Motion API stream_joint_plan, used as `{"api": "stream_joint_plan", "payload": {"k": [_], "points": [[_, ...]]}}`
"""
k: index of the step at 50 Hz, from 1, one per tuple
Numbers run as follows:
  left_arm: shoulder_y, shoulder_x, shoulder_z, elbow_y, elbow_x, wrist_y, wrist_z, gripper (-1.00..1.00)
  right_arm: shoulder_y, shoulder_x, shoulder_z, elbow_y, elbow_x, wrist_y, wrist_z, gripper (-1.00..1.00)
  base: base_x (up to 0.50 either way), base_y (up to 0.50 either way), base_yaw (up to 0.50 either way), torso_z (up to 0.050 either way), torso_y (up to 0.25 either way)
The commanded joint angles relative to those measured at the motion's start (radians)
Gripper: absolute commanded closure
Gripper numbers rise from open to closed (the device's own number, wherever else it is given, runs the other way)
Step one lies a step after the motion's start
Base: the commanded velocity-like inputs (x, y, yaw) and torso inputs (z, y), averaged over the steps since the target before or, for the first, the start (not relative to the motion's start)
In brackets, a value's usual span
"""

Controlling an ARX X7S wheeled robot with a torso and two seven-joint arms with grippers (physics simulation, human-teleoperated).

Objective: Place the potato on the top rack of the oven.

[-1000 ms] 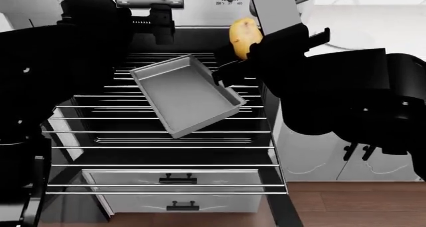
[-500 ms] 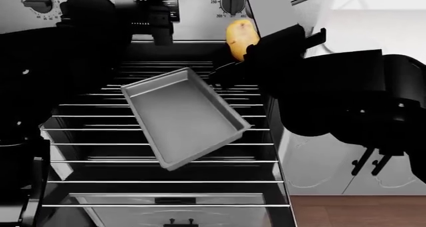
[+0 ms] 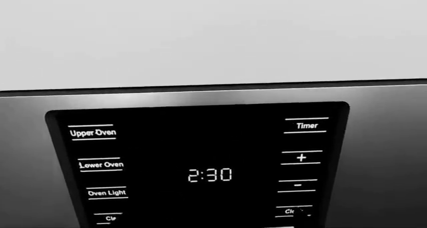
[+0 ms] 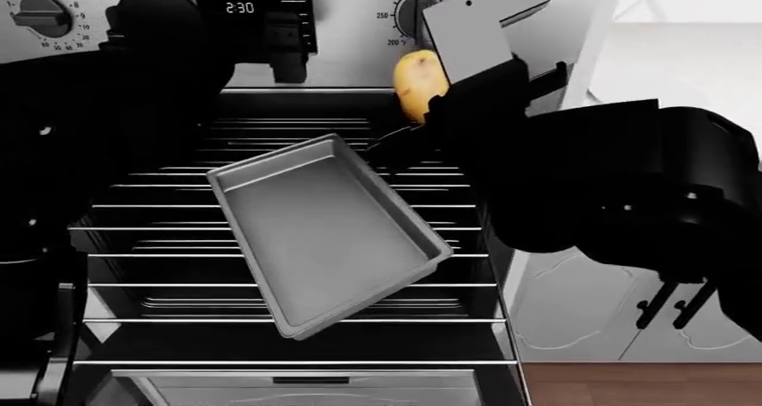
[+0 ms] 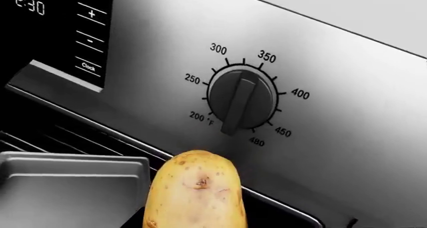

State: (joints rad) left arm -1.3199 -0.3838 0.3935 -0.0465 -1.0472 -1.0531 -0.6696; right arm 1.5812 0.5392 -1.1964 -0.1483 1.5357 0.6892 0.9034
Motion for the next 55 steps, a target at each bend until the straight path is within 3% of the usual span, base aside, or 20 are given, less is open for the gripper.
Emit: {"api": "stream_joint_plan", "payload": {"k": [1, 55], "points": [[0.001, -0.003, 0.0, 0.003, -0.004, 0.001, -0.002, -1.0, -0.008, -0.02, -0.019, 0.002, -0.011, 0.028, -0.017, 1.0, 0.0, 0.0, 0.0, 0.0, 0.0], [0.015, -0.028, 0.001, 0.012, -0.021, 0.012, 0.003, -1.0, -0.044, -0.211, -0.103, 0.236, -0.075, 0.035, -0.237, 1.0, 0.0, 0.0, 0.0, 0.0, 0.0]]}}
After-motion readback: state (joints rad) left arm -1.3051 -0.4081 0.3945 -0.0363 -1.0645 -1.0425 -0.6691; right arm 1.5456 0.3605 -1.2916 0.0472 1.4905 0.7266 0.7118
